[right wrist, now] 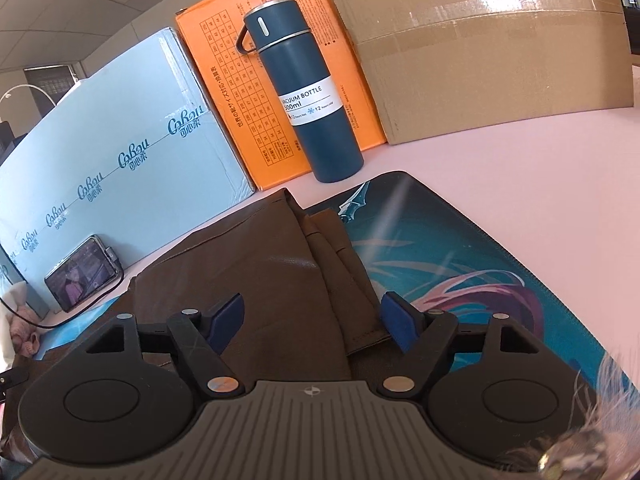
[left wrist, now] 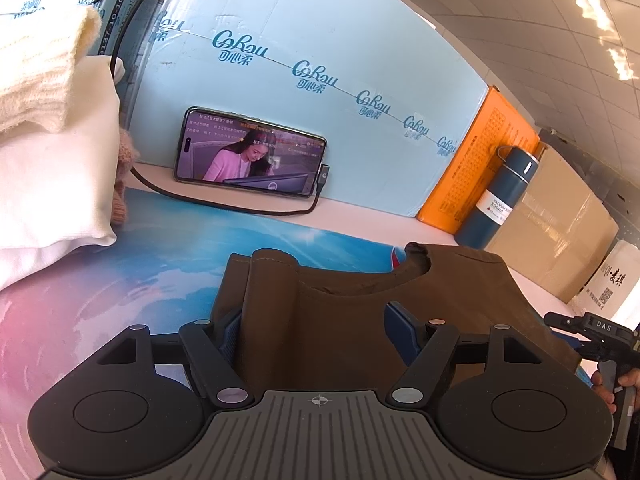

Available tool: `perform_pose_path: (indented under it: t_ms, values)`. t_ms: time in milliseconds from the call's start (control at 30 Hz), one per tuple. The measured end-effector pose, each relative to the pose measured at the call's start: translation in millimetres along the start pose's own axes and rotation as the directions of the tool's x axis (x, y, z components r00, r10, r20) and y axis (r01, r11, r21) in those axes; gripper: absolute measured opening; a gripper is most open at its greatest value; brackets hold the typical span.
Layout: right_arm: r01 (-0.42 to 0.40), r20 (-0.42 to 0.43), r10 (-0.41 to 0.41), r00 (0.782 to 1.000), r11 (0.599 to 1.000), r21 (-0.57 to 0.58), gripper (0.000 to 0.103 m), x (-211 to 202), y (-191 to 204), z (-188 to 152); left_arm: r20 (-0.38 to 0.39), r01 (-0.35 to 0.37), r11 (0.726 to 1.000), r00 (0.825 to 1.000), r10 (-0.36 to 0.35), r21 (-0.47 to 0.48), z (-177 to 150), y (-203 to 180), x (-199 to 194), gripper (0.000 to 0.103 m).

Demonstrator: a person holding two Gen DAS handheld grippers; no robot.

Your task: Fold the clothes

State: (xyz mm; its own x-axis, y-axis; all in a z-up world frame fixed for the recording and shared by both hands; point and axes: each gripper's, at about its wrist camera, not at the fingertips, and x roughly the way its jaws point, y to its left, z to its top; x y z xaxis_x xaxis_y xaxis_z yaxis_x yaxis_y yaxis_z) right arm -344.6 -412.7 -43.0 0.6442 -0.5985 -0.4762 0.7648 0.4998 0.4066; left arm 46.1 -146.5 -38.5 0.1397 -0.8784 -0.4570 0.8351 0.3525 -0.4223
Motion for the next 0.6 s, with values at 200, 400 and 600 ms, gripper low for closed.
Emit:
perform_pose_path:
  t_ms: [200,400,600]
  values:
    - [-0.019,0.043,0.016,0.999,0.998,0.06,0.075,-22,-3,-13,0.014,0.026,0.999,1.0,-0.026,-0.037,0,7,-2,0.073]
    - [-0.042,0.15,0.015,0.989,0.983,0.181,0.078,-47,-19,-22,0.055,0.027,0.998,0.998,-0.024,-0.058,-1,9,-11,0.075]
    - [-0.014,0.234,-0.054,0.971,0.96,0.281,0.079,-63,-31,-28,0.134,-0.027,0.998,0.99,0.035,-0.063,-2,8,-27,0.083]
